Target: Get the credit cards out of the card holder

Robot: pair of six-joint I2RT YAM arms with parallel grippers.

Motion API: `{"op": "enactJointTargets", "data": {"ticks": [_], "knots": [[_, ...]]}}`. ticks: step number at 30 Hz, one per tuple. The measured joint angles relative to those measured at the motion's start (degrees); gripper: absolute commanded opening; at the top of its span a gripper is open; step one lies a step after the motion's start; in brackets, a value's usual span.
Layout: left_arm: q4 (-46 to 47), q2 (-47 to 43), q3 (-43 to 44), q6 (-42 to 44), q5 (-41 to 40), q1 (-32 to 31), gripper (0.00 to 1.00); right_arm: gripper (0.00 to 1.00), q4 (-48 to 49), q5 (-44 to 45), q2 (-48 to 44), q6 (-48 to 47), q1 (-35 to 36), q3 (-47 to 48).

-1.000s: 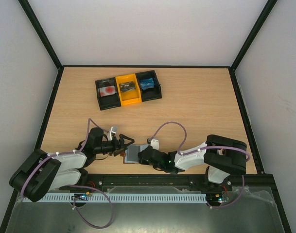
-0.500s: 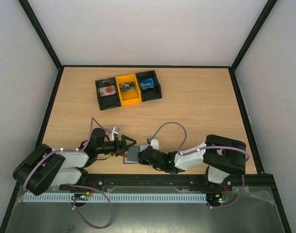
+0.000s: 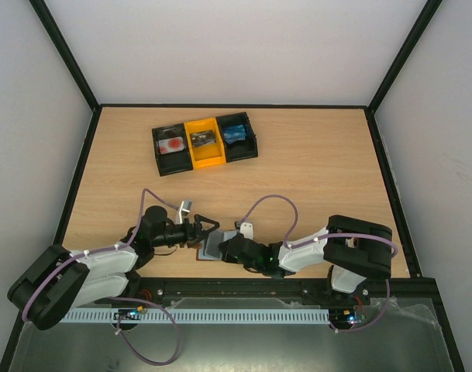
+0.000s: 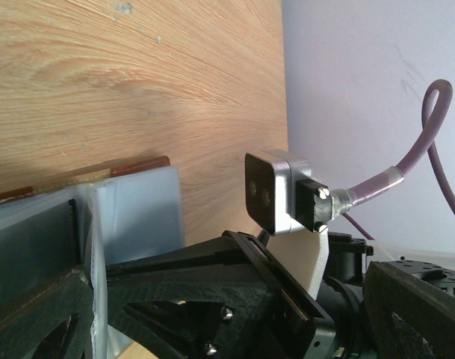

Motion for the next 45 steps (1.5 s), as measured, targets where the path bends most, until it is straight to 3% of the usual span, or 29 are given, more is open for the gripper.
{"op": "enactJointTargets", "data": {"ticks": [16,22,36,42,45], "knots": [[7.02,5.75,0.59,-5.35,2.16,-3.61,0.99,0.27,0.11,1.66,-2.75,-1.05,0.0,-1.9],[8.2,6.62,1.62,-6.23,1.75,-5.49,0.99,0.41,-2.62,2.86,-8.2,-0.92,0.0,-4.61],[13.11,14.45,4.87,-7.87,-0.52,-10.49,0.98,0.41,-10.86,6.25,-27.02,1.77,0.0,-11.23],[12.41,14.08,4.94,-7.3,-2.25,-10.47,0.96,0.4,-12.57,6.99,-30.4,1.84,0.0,-11.34],[9.73,12.85,4.94,-6.14,-3.19,-9.92,0.9,0.39,-12.7,6.97,-30.42,1.77,0.0,-11.34]]}}
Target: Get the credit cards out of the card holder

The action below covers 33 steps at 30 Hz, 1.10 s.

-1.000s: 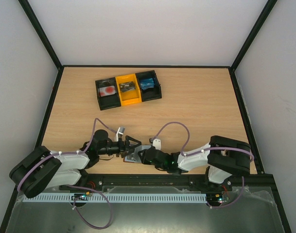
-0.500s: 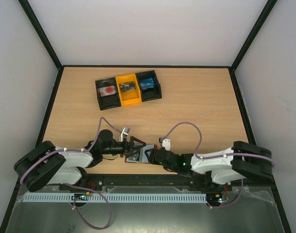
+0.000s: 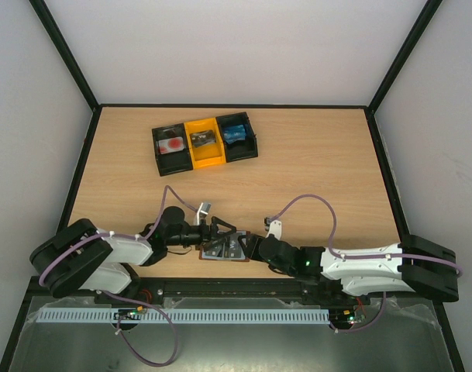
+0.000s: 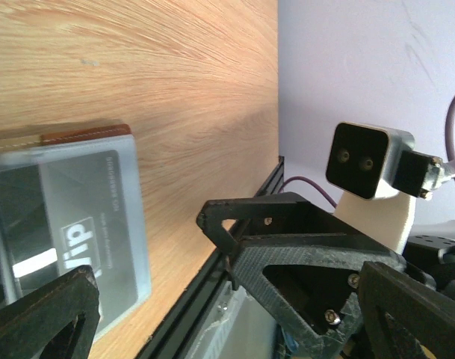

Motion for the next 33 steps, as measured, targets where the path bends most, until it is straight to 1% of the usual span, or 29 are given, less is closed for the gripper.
{"op": "enactJointTargets", "data": {"ticks": [3,7,10,16,23,33], "knots": [[-3.65,-1.49,0.0,1.4,-1.07,0.96,0.84,0.35,0.35,-0.46,1.18,-0.35,0.0,0.13],[-8.61,-3.28,0.0,3.63,-2.45,2.34,0.73,0.29,0.98,-2.03,5.62,-1.2,0.0,1.36],[-10.95,-3.82,0.0,4.94,-3.17,2.78,0.67,0.27,1.97,-3.28,8.74,-1.68,0.0,2.78],[-13.53,-3.85,0.0,6.32,-4.31,2.82,0.57,0.18,3.45,-4.11,12.22,-1.79,0.0,3.23],[-12.09,-0.07,-0.04,7.19,-4.22,2.82,0.53,0.14,3.76,-4.28,16.15,-1.27,0.0,3.28],[-7.89,4.79,-0.17,7.69,-3.82,2.75,0.48,0.13,6.4,-4.26,16.65,0.81,0.0,2.27]]}}
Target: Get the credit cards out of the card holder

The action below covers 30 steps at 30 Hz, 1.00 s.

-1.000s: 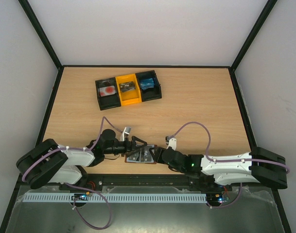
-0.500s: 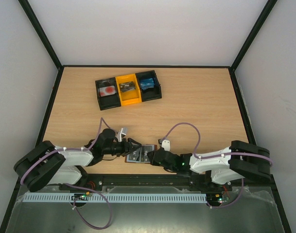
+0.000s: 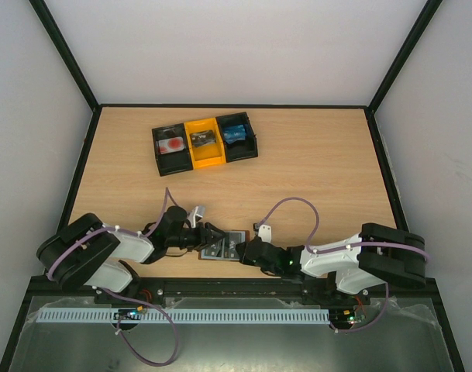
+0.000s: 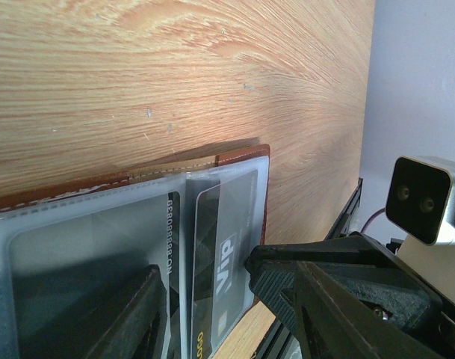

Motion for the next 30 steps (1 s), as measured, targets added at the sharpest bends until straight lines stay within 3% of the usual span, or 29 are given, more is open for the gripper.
{"op": "enactJointTargets", "data": {"ticks": [8,17,22,30], "knots": [[2.67,2.19,0.02,0.07,0.07,-0.33,0.48,0.13,-3.65,1.16,-1.4,-0.85,0.0,1.11],[3.96,3.32,0.02,0.0,-0.07,-0.74,0.46,0.04,-1.77,1.18,1.49,-0.94,-0.02,1.33],[5.57,5.2,0.07,-0.55,-0.35,-1.68,0.39,0.03,-0.42,0.79,2.14,-0.72,-0.02,1.2],[8.72,8.15,-0.15,-2.4,-0.63,-2.21,0.16,0.03,-0.33,0.74,2.16,-0.59,-0.02,1.16]]}}
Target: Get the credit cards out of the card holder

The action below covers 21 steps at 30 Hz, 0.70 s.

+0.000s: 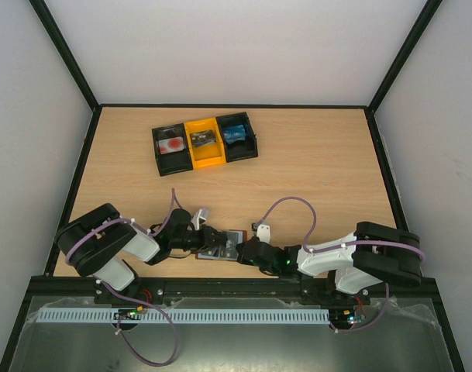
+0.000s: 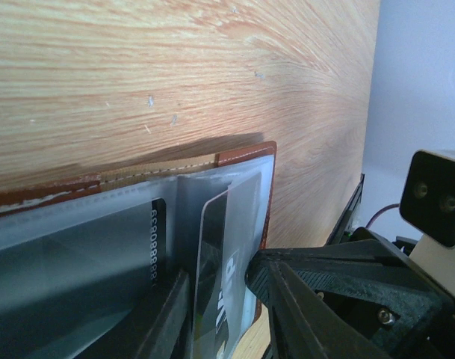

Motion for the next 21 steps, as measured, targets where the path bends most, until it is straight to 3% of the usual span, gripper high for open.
{"op": "enactJointTargets", "data": {"ticks": [6,21], "knots": [[0.11,-0.09,-0.52,-0.66,-0.46,-0.02,0.02,0.02,0.04,0.02,0.0,0.2,0.0,-0.07],[-5.42,-6.43,-0.55,1.42,-1.6,0.66,0.02,0.02,0.04,0.17,0.0,0.85,0.02,-0.15]]}}
